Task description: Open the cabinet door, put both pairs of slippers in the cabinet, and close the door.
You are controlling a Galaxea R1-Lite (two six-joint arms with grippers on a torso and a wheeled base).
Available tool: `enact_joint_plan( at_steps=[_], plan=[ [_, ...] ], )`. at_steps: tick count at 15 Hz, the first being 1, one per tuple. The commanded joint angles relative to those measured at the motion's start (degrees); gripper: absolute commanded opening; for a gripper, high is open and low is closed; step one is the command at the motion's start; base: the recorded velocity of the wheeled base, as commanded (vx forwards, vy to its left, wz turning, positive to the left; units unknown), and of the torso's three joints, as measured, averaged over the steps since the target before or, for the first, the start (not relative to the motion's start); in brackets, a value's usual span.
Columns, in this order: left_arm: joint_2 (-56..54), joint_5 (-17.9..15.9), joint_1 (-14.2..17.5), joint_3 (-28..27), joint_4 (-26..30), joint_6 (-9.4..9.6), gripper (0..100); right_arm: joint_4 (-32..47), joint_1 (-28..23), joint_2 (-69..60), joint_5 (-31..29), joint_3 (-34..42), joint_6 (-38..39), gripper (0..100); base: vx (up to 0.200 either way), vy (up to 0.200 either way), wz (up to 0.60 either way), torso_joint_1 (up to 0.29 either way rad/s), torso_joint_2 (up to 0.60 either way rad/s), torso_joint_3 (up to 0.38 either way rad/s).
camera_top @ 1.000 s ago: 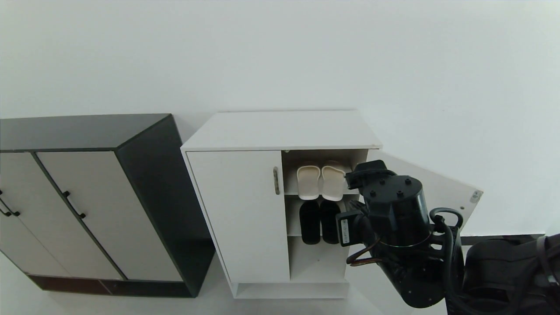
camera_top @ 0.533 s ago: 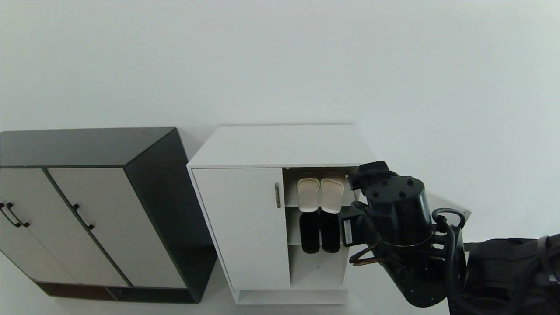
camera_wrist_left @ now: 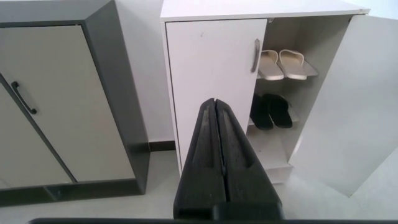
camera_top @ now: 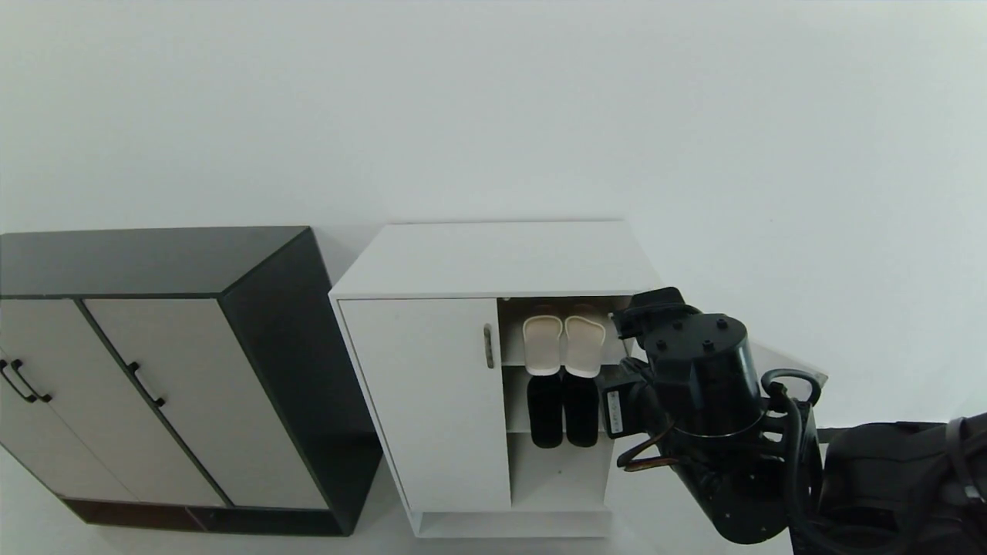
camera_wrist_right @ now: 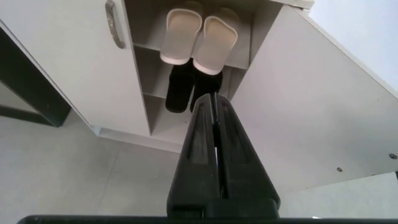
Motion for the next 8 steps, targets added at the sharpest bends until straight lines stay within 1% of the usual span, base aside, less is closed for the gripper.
enact_joint_plan(
  at_steps=[1,6,8],
  plan=[
    [0.08,0.01,-0.02,0.00,-0.02,0.00,0,-0.01,0.02,-0.08,-0.02,0.03,-0.05,0,0.000,0.000,-0.60,0.002,0.00,-0.002],
    [0.08,0.01,-0.02,0.00,-0.02,0.00,0,-0.10,-0.06,0.10,-0.02,0.03,0.04,0,0.000,0.000,-0.60,0.004,0.00,0.001],
    [0.08,0.01,-0.11,0.00,0.06,0.00,0,-0.10,-0.06,-0.08,-0.02,0.03,-0.05,0,0.000,0.000,0.00,0.000,0.00,0.000]
  ],
)
